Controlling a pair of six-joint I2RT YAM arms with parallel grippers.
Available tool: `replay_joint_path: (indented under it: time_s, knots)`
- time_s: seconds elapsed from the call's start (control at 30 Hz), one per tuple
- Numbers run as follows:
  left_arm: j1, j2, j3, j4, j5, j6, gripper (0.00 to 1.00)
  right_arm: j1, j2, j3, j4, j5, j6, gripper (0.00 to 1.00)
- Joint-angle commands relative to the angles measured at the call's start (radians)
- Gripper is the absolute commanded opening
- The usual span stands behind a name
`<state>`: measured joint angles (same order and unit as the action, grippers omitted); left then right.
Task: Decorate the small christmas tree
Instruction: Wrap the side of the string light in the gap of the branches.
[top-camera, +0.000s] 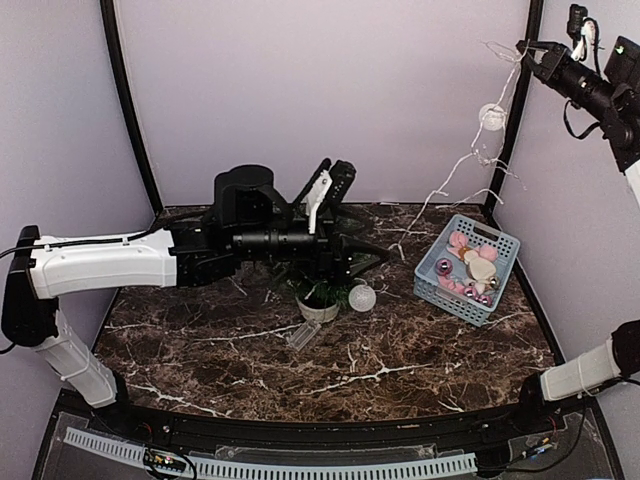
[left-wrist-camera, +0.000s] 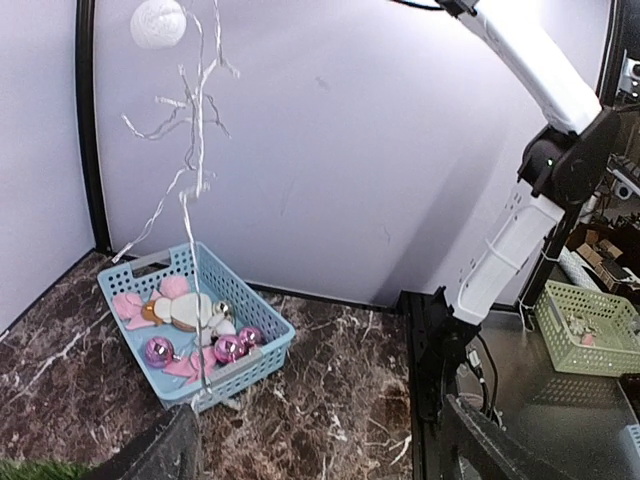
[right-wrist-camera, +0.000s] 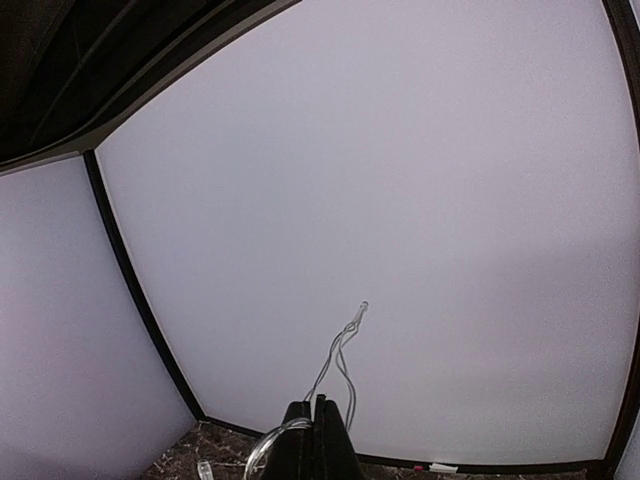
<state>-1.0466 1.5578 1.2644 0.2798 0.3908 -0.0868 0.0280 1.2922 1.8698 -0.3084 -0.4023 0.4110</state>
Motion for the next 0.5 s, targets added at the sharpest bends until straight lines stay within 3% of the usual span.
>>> replay_joint_path:
  time_s: [0.0, 0.37, 0.47]
  knots:
    - [-0.004, 0.044, 0.110, -0.054, -0.028, -0.016, 0.85, -0.005, -0.037, -0.034, 0.088, -0.063, 0.019, 0.00]
    - [-0.004, 0.282, 0.447, -0.211, -0.034, -0.009, 0.85, -0.005, -0.049, -0.072, 0.143, -0.125, 0.040, 0.00]
    - [-0.004, 0.337, 0.519, -0.241, -0.028, 0.000, 0.80, -0.005, -0.050, -0.076, 0.145, -0.129, 0.039, 0.00]
